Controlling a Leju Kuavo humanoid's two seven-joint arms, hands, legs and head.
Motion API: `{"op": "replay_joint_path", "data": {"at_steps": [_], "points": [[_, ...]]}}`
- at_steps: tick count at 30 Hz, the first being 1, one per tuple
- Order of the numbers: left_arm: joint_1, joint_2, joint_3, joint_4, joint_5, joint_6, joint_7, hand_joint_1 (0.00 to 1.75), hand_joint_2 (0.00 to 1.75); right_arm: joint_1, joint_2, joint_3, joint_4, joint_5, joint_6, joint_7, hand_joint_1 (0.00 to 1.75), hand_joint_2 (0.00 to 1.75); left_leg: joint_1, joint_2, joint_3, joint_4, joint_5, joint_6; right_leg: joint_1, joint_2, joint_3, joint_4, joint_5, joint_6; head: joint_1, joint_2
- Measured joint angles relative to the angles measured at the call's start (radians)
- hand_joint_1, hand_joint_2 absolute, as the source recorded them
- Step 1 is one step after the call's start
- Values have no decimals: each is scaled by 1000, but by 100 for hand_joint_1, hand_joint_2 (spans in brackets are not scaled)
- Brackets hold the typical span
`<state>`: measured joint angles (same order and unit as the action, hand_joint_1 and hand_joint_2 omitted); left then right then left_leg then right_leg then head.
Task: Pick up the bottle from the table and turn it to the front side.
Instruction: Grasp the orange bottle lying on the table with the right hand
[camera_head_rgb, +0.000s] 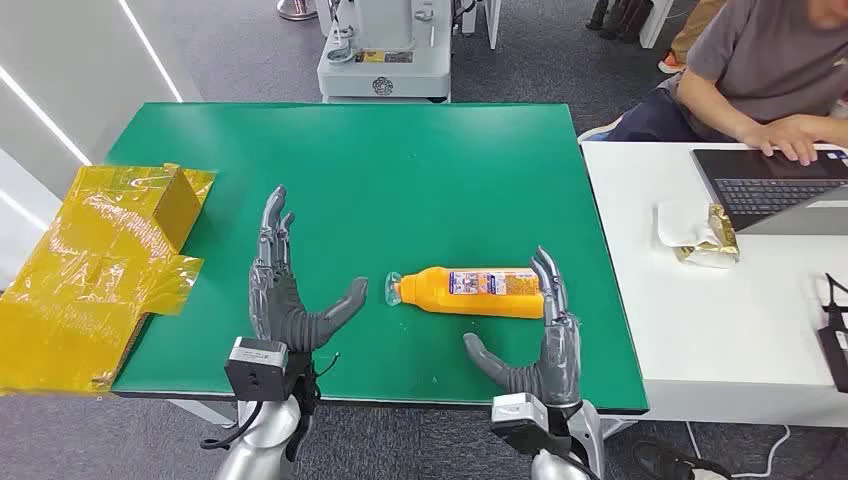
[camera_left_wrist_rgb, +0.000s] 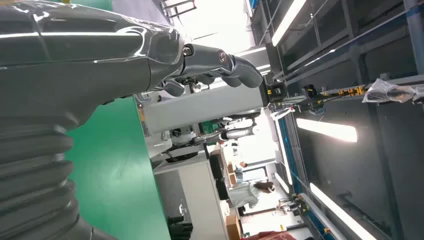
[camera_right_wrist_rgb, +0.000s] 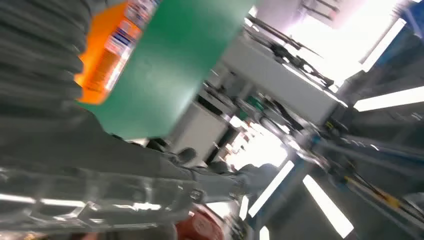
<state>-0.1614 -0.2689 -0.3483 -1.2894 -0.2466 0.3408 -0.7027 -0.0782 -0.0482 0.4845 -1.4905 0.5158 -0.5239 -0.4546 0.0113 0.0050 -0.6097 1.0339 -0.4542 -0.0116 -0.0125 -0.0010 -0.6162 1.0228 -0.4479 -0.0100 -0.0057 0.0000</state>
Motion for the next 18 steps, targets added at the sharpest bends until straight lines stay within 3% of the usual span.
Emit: {"op": "replay_joint_path", "data": {"at_steps": [2,4,8,11,18], "points": [[-1,1,-3,0,10,4,0,0,175,-36,-22,-10,16,9,55,20,0,175,0,0,0,0,0,0,0,1,0,0,1,1,0,0],[-3,2,-10,0,31,9,0,0,175,-130,-72,-32,70,20,188,43,0,175,0,1,0,1,1,2,-1,2,0,0,2,2,0,0],[-6,3,-23,0,56,-3,0,0,175,-401,-188,-51,277,35,468,14,0,175,-1,0,-2,4,5,7,-1,1,0,0,6,5,0,0],[-7,4,-31,0,62,-10,0,0,175,-578,-250,-49,424,43,584,-10,0,175,-1,-2,-4,6,7,9,-1,-3,0,0,7,6,0,0],[-13,8,-51,0,80,-5,0,0,175,-889,-289,27,685,55,855,-20,0,175,-1,-2,-5,6,7,10,-1,-3,-1,0,7,6,0,0]]}}
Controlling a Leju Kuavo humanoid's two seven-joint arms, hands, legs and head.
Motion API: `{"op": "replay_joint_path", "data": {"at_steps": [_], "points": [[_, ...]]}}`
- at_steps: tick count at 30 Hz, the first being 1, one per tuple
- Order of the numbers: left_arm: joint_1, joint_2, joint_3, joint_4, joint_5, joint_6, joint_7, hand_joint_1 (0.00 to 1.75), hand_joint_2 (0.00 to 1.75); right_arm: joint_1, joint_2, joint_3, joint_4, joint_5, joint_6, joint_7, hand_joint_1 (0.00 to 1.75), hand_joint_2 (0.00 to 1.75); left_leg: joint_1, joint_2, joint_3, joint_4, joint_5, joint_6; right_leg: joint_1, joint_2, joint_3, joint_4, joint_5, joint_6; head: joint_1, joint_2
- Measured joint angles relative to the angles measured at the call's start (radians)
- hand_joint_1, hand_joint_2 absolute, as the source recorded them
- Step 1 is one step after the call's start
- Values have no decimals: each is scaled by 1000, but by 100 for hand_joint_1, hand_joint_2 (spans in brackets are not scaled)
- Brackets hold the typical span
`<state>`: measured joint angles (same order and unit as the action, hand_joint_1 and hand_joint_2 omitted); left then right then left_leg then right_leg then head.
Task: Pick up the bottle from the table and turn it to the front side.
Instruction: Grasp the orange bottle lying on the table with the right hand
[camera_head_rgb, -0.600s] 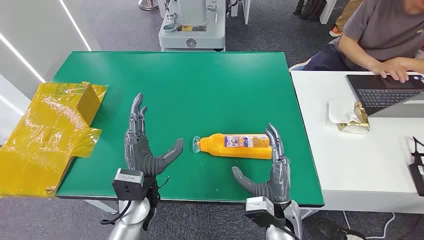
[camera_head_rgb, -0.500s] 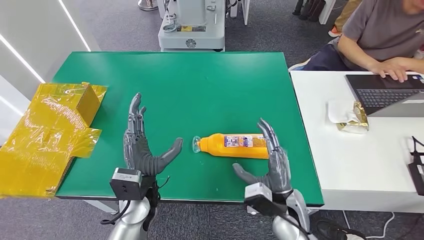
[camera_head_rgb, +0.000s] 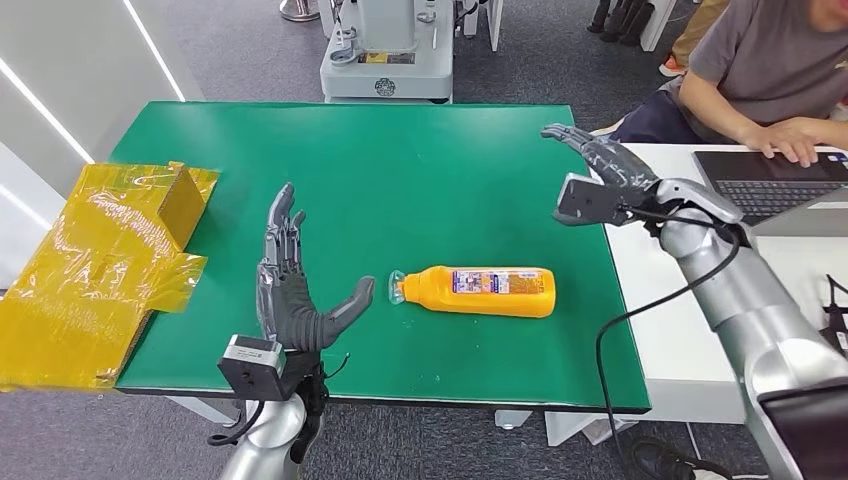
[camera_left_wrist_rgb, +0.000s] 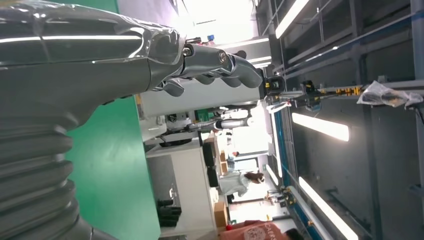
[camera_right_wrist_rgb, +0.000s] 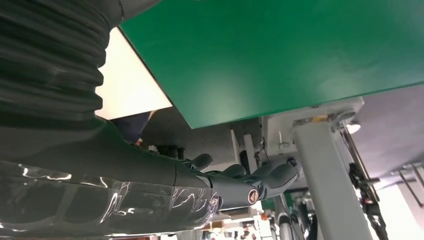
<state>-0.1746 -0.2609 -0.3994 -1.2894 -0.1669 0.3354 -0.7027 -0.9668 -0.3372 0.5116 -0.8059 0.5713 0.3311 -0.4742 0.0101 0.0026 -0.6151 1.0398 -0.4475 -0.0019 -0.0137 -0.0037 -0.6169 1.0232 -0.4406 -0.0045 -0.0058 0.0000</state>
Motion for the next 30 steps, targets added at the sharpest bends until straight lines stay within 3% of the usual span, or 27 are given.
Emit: {"op": "replay_joint_path", "data": {"at_steps": [6,9,19,30], "points": [[-5,2,-14,0,10,11,0,0,175,-181,59,121,197,-10,237,-28,0,175,1,0,-1,0,0,0,0,0,-1,0,0,0,0,0],[-7,2,-18,0,10,14,0,0,175,-206,110,175,269,-25,282,-40,0,175,1,1,0,0,0,0,1,1,-1,0,0,0,0,0],[-8,2,-25,0,13,-4,0,0,175,-124,216,270,409,-27,244,-50,0,175,1,-1,0,0,0,0,1,0,-1,-1,0,0,0,0],[-8,2,-25,0,6,-31,0,0,175,-8,205,328,458,-21,181,-49,0,175,0,-1,-1,0,0,0,1,-1,-1,-1,0,0,0,0]]}}
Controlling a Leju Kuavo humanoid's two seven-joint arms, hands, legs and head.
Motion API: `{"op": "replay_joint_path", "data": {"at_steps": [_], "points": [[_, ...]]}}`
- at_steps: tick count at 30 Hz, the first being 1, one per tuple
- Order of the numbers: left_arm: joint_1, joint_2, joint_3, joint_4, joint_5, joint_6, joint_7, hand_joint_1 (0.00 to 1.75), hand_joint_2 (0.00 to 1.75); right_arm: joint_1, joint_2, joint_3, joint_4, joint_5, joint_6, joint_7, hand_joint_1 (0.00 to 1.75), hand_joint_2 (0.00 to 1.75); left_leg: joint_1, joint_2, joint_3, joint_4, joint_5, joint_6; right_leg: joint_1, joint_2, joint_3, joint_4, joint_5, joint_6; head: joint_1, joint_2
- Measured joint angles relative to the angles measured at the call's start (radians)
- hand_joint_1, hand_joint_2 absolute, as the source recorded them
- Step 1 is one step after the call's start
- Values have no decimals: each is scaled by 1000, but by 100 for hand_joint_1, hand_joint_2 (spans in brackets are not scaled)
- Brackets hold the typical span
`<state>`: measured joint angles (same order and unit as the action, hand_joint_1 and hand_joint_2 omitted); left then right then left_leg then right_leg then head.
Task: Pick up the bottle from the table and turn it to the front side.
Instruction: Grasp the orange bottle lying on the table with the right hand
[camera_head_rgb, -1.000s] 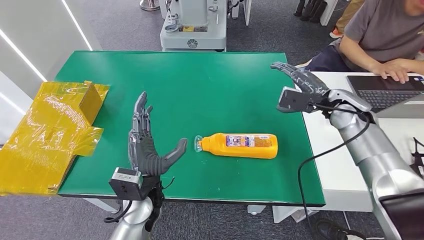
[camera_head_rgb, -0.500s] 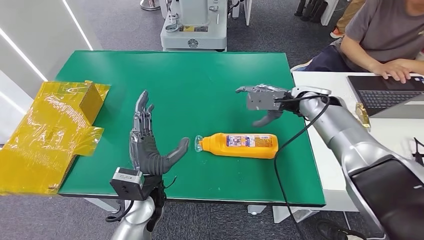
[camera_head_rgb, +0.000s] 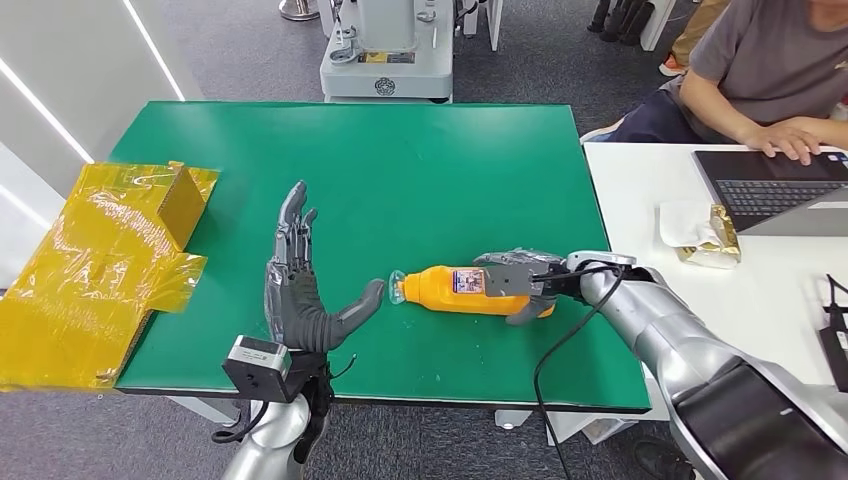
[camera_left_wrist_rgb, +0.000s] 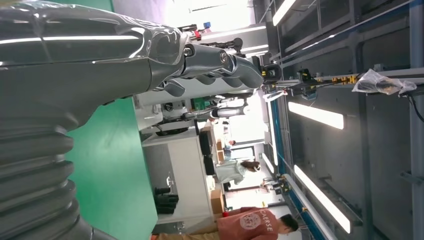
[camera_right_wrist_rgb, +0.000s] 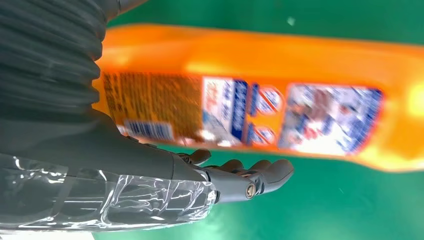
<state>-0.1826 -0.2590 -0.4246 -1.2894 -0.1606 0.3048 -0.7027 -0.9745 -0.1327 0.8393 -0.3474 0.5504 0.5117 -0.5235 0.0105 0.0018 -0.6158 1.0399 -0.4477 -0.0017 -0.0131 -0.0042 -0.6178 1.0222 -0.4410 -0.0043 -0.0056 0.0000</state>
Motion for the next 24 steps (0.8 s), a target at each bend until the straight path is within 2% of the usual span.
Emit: {"op": "replay_joint_path", "data": {"at_steps": [9,17,21,24], "points": [[0,0,0,0,-2,0,0,0,175,12,-15,14,11,-1,-2,9,0,175,0,0,0,0,0,0,0,0,0,0,0,0,0,0],[0,-1,0,0,-21,-17,0,0,175,56,-27,26,11,1,-81,22,2,175,0,1,1,0,0,0,0,1,0,0,0,0,0,0],[0,-2,0,0,-34,-25,0,0,175,67,-33,29,8,3,-119,27,148,175,0,1,2,0,0,0,0,1,2,0,0,0,0,0],[0,-2,0,0,-39,-24,0,0,175,72,-34,32,7,3,-145,28,157,175,0,1,3,0,0,0,0,1,3,0,0,0,0,0]]}}
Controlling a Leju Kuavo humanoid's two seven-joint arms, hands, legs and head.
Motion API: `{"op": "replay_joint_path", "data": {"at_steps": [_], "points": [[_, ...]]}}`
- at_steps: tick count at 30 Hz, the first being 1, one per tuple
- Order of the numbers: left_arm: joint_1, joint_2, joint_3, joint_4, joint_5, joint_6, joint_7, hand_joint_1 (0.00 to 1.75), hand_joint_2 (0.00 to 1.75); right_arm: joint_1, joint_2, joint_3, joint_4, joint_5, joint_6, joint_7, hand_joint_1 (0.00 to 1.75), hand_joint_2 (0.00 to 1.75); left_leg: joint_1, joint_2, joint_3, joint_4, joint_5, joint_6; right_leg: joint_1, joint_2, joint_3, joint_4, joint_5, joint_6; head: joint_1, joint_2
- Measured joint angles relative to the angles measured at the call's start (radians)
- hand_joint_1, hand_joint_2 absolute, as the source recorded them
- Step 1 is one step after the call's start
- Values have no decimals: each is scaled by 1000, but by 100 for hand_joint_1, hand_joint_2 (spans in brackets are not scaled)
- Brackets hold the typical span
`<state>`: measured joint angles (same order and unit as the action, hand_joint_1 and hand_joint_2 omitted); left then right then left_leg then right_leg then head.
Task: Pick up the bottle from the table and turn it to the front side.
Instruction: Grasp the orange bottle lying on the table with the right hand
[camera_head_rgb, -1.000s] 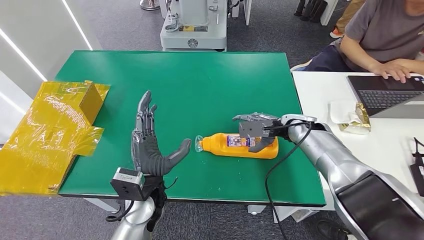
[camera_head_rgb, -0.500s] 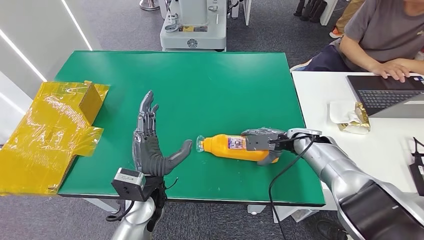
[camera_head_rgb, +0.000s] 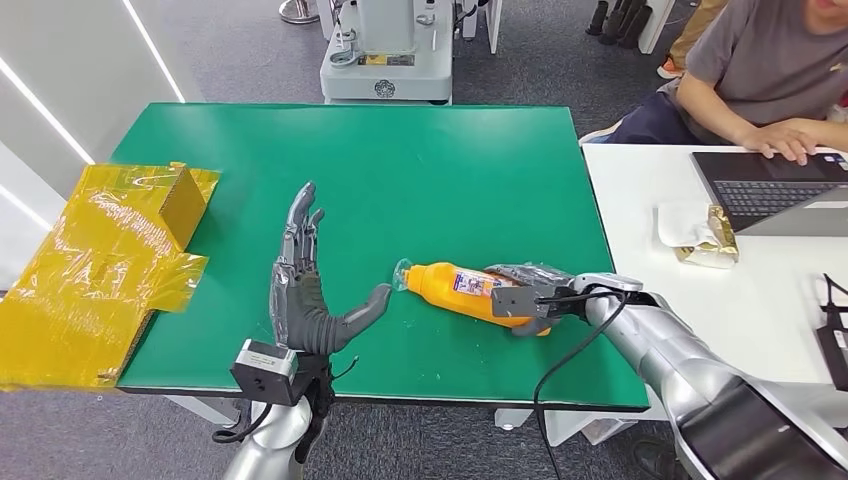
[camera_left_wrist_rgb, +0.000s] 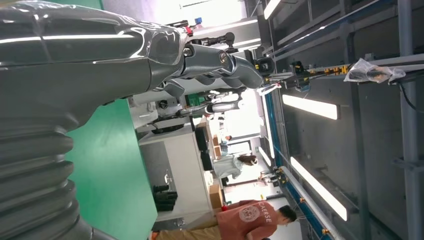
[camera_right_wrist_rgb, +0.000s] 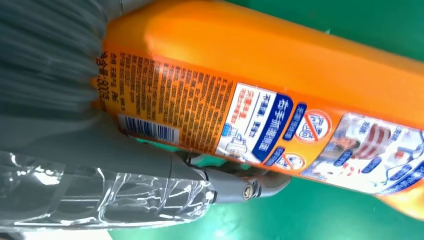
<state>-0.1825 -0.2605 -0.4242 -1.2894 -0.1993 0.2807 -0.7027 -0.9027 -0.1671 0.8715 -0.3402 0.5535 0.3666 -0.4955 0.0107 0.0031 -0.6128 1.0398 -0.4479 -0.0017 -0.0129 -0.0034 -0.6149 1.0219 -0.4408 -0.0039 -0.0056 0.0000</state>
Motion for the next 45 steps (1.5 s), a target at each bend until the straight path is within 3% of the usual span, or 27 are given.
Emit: {"op": "replay_joint_path", "data": {"at_steps": [3,12,18,21,25,31,45], "points": [[0,0,0,0,0,0,0,0,175,2,0,1,0,0,-4,1,174,175,0,0,1,0,0,0,0,0,1,0,1,1,0,0],[0,0,1,0,2,28,0,0,175,7,24,1,0,-7,-83,-2,175,175,0,0,1,0,1,1,0,0,1,0,2,2,0,0],[1,0,2,0,6,46,0,0,175,21,56,-6,1,-28,-215,-23,175,175,0,0,-1,0,1,1,0,0,0,0,2,2,0,0],[2,0,5,0,5,50,0,0,175,33,74,-27,-9,-55,-332,-56,175,175,0,0,-1,0,1,1,0,0,0,1,2,2,0,0],[2,0,10,0,4,51,0,0,175,61,94,-95,-52,-108,-517,-112,175,175,0,-1,-2,0,1,1,0,0,-1,0,1,2,0,0],[2,-1,11,0,6,41,0,0,175,131,98,-222,-165,-176,-669,-183,175,175,0,-1,-3,0,1,1,0,-1,-1,0,1,2,0,0],[2,-3,17,13,33,54,0,0,175,380,73,-478,-572,-169,-850,-199,175,175,0,-1,-3,0,0,1,0,-1,-3,-1,1,2,0,0]]}}
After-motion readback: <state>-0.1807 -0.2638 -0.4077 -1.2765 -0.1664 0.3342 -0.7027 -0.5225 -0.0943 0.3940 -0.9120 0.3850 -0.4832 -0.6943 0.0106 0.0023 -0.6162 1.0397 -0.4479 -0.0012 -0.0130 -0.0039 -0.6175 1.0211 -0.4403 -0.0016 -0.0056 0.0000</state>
